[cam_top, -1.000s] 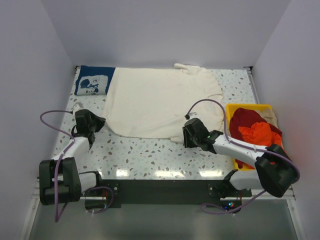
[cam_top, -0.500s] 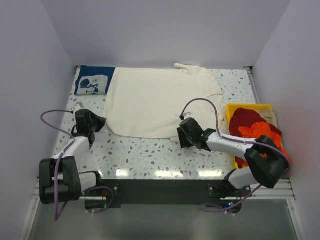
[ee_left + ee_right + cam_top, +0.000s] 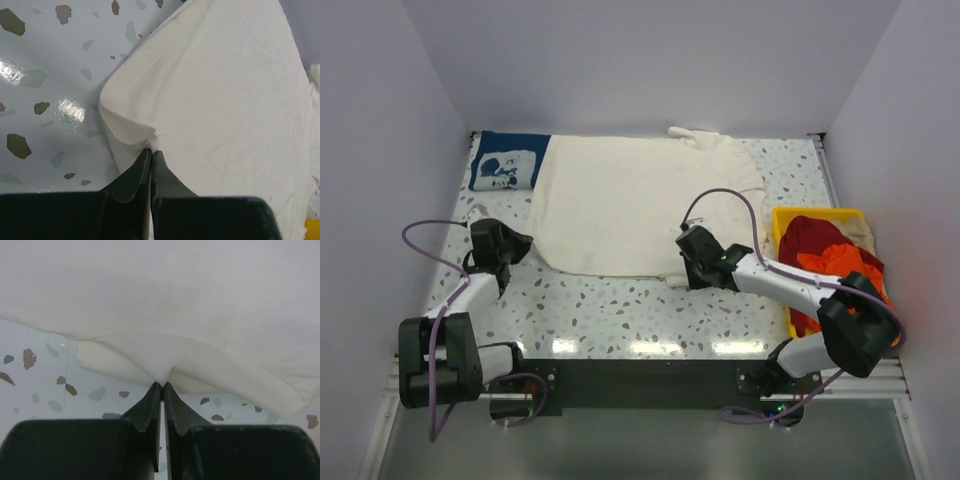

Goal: Fold and stack the t-shirts
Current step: Flatten the tshirt out

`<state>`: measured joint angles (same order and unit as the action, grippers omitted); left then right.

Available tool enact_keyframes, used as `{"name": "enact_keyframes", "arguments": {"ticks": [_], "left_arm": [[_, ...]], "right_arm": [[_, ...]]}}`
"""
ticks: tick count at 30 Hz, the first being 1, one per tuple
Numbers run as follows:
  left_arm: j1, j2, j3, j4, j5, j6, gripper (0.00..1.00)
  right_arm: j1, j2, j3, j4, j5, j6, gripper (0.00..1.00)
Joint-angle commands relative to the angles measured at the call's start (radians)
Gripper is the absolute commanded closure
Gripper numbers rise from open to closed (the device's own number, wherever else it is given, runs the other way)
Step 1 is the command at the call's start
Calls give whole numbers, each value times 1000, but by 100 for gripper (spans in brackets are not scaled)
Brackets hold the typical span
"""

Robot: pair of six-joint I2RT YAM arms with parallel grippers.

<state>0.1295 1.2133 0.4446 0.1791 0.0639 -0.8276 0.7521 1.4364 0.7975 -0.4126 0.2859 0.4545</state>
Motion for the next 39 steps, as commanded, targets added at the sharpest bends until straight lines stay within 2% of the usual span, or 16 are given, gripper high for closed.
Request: {"name": "enact_keyframes", "arguments": {"ticks": [1,7,10,12,14,16,17,23,25,29,32,39], "left_arm": [[-4,-24,0,42,2,1,100],[-4,-34,5,33,4,-10,100],[-4,-31,5,34,4,-13,100],[-4,-29,6,36,2,-15,100],[-4,-29,8,36,2,-16,100],[-4,-35,11,28,1,-18,100],[-4,-38,13,16,-7,-18,100],[-4,-93,8,-12,-41,-13,100],[-4,-103,5,-12,-44,-15,100],[-4,-98,0,0,-33,-21,100],[-4,-92,-6,10,-26,-21,100],[-4,-97,-9,8,-21,-18,100]], "right_arm": [[4,-94,83,-196,-25,27,94],[3,-140,190,-379,-123,13,95],[3,-131,235,-413,-128,1,93],[1,-96,255,-417,-117,-2,82],[3,-68,275,-414,-110,9,65],[1,-73,258,-391,-74,47,54],[-2,-85,246,-384,-58,64,46],[-62,-269,66,-376,48,242,47],[-106,-329,-28,-345,27,301,47],[-288,-451,-173,-243,-85,343,48],[-350,-441,-222,-169,-125,372,48],[-355,-432,-335,-17,-136,515,48]]}}
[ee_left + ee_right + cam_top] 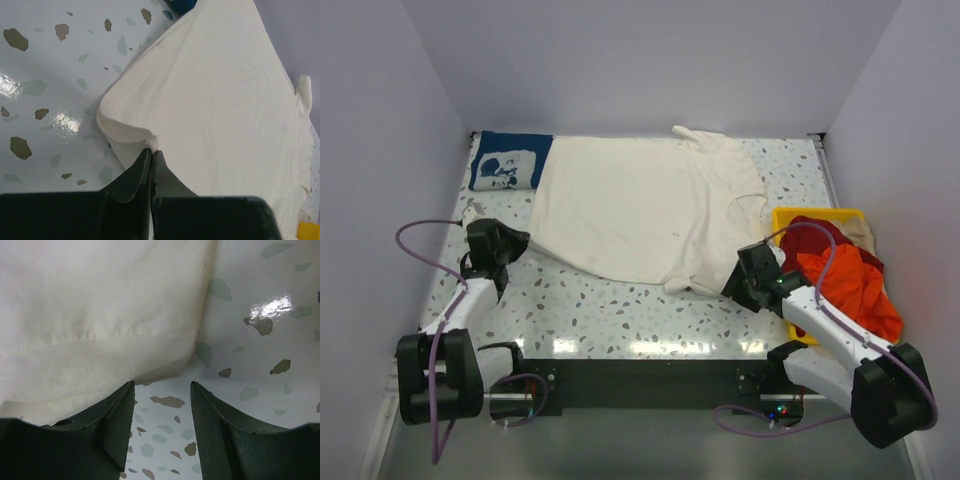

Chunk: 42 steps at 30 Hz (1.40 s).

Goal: Fold and stack the t-shirts
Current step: Flatten the tshirt out, then fold the tshirt

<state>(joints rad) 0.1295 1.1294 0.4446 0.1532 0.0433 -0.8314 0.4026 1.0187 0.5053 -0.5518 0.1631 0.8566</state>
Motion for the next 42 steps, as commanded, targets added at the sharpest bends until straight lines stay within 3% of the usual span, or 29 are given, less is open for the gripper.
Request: {"name": "enact_keyframes", "arguments": {"ticks": [1,12,16,22,27,38,42], "left_arm": [[-4,-14,-14,36,-2,-12,100],[-4,-31,-20,29,0,-14,100],[-4,-42,-20,8,-10,-8,100],[-4,-95,-33,-38,-39,11,100],[-4,-163,-32,-121,-97,31,100],[5,-354,17,-380,-200,67,100],[4,-359,25,-351,-152,77,100]], "right_arm": [[-5,-23,-57,131,-8,131,48],[-5,-78,-133,237,127,220,50],[-5,-52,-105,218,151,196,77],[-5,-150,4,26,243,96,100],[-5,-229,107,-138,291,22,100],[-5,-361,165,-302,282,-4,100],[-5,-368,193,-309,293,-25,100]]}}
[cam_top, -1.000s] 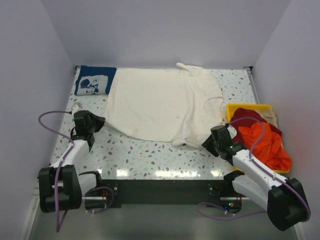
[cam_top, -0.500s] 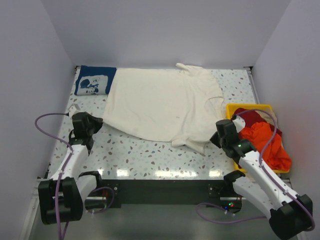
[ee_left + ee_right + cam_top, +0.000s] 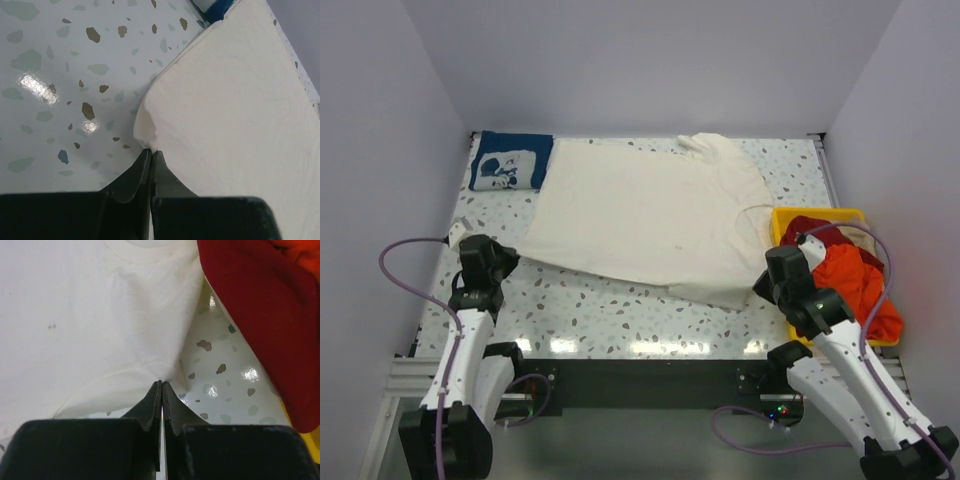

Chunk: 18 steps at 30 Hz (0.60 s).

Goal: Fold and stack the t-shirts
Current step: Fold the tshirt

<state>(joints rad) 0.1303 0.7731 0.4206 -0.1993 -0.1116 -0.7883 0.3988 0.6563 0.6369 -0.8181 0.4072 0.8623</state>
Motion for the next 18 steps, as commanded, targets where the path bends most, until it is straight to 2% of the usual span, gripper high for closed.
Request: {"name": "enact_keyframes", "arguments": {"ticks": [1,3,5,9,14,18], "left_arm": [[2,9,53,32,16,31,100],[0,78,72,75,46,18,100],[-14,182,105,112,44,8,100],[-57,366,240,150,17,-5,100],[-96,598,377,170,-14,-14,100],[-100,713,472,170,-25,-20,100]], "right_arm": [[-2,9,67,-12,36,-34,100],[-2,63,93,29,22,-40,100],[-2,184,119,77,44,-57,100],[-8,379,199,187,70,-91,100],[-98,595,273,260,19,-120,100],[-169,689,313,312,-24,-143,100]]}}
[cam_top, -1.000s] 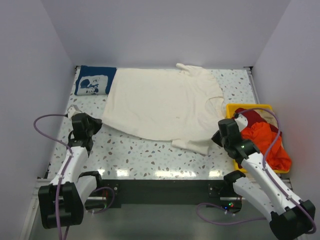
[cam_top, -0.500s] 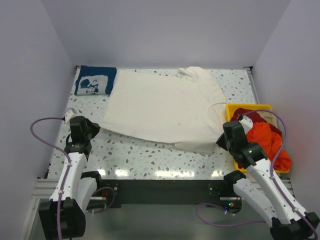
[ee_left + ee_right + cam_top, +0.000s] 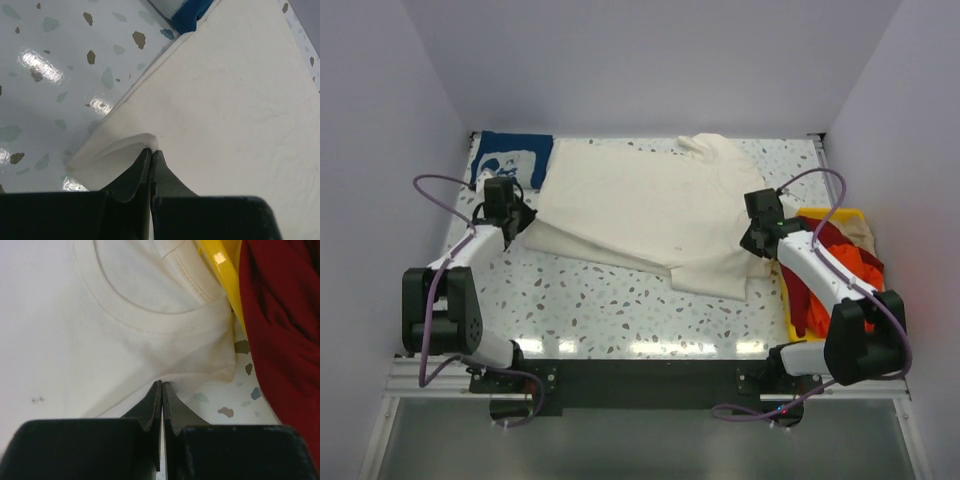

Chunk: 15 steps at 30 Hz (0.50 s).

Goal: Fold and stack the t-shirts
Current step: Fold the tshirt

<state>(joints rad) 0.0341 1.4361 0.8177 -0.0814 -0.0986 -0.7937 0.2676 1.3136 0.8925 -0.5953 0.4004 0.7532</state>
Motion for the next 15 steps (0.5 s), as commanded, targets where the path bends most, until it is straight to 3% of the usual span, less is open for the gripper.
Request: {"name": "enact_keyframes", "arguments": {"ticks": [1,15], "left_arm": [[-2,88,90,57,-39,-15,100],[-2,248,227,51,-49,-19,100]], "right_arm": [[-62,48,62,98,-29,-38,100],[-145,222,175,158,-117,-49,100]]}}
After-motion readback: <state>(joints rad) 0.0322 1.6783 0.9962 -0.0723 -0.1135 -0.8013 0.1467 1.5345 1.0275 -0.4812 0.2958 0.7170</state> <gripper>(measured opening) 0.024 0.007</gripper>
